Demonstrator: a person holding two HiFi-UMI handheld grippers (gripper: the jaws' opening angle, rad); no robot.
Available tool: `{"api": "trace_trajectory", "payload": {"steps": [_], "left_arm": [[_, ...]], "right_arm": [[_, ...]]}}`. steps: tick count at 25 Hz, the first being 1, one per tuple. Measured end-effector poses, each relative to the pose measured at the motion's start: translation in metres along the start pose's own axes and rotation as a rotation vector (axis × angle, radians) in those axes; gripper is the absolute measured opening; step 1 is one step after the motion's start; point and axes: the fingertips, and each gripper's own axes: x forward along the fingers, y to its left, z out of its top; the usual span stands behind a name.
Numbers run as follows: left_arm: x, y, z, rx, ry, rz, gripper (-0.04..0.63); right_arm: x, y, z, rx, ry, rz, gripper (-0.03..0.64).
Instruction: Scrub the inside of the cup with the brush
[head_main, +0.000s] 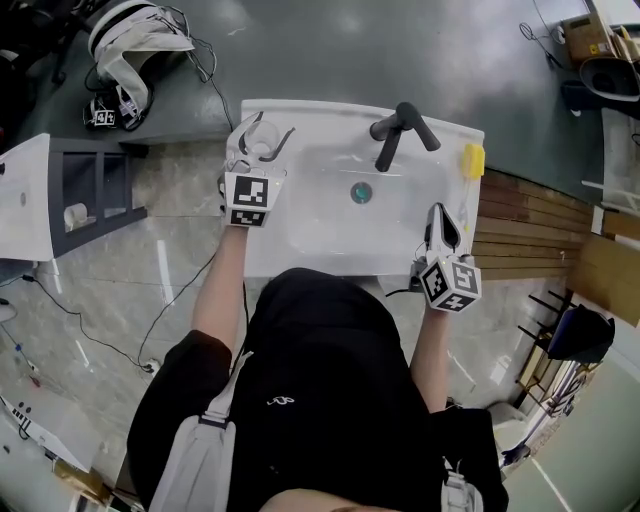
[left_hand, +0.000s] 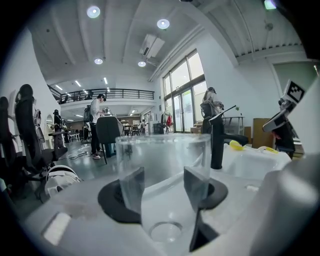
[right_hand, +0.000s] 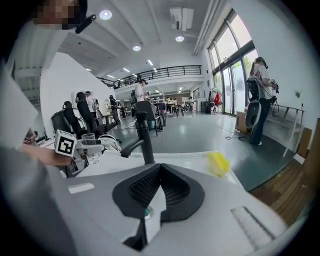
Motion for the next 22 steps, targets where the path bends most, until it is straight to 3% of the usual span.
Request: {"api": "trace_trajectory", "payload": {"steps": [22], "left_arm": [[0.043, 0.001, 0.001, 0.002, -0.088, -0.041, 0.270]], "right_arm": [[-0.003, 0.007, 0.000, -0.023, 0.034, -0.014, -0.002]]}}
